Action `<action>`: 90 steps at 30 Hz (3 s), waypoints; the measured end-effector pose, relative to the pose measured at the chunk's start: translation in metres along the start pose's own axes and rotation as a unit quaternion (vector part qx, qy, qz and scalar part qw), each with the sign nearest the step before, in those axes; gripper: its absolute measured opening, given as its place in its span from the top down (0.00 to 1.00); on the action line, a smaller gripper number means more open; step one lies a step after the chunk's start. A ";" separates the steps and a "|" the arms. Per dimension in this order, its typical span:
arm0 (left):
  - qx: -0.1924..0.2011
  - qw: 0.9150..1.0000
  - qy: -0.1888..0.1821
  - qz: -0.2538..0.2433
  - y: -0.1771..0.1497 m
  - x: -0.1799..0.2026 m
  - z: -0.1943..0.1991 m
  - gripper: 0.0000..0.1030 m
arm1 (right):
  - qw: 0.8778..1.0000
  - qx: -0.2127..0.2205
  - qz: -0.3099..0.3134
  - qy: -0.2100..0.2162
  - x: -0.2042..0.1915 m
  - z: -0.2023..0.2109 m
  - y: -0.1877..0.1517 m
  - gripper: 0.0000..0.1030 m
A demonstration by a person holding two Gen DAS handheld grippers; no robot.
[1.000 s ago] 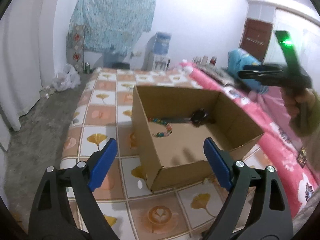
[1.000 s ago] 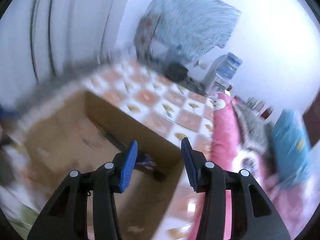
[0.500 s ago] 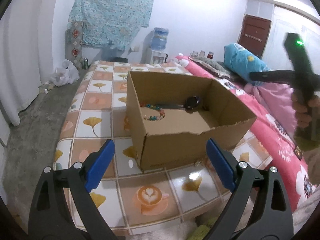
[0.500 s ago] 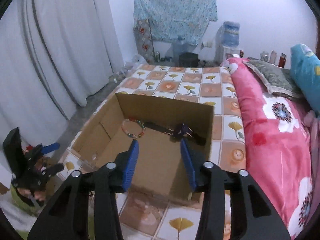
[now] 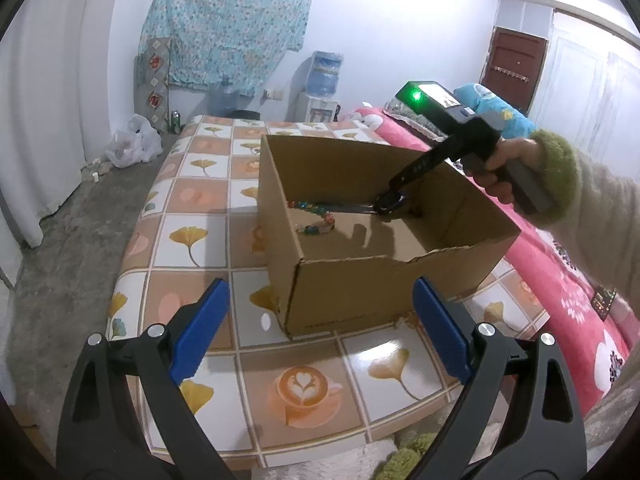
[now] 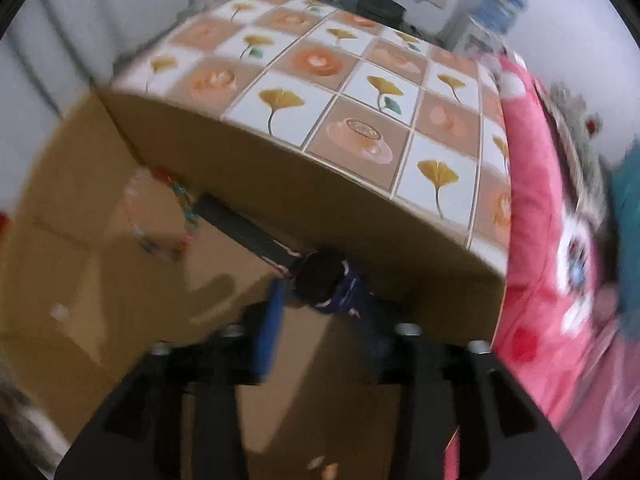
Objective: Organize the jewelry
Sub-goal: 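Adjust the watch beside the bead bracelet with the right gripper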
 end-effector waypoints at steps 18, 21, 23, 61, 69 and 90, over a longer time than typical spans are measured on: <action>-0.008 1.000 -0.009 0.025 -0.002 -0.014 -0.010 0.14 | 0.982 -0.076 0.146 -0.089 -0.006 -0.058 -0.007 0.51; -0.007 0.999 -0.011 0.030 -0.002 -0.018 -0.010 0.14 | 0.990 -0.082 0.108 -0.043 -0.003 -0.055 -0.009 0.51; -0.008 0.999 -0.015 0.033 -0.002 -0.018 -0.010 0.14 | 0.993 -0.092 0.075 -0.008 0.001 -0.054 -0.010 0.51; -0.014 1.000 -0.016 0.015 -0.002 -0.004 -0.014 0.14 | 0.993 -0.059 -0.075 0.074 0.020 -0.020 0.000 0.68; -0.017 1.000 -0.016 0.021 -0.004 -0.007 -0.015 0.14 | 0.990 -0.089 -0.061 0.089 -0.003 -0.035 -0.013 0.73; -0.015 1.000 -0.017 0.022 -0.006 -0.008 -0.012 0.14 | 0.996 -0.089 -0.017 -0.018 -0.009 -0.056 -0.024 0.73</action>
Point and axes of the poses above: each gripper's, at about its wrist camera, not at the fingertips, and z roughly against the way its jaws point, x to its right, y to its top, the point moved 9 cm from there along -z, roughly the way its jaws point, and after that the axes turned 5 degrees about -x, right-handed, at the moved point
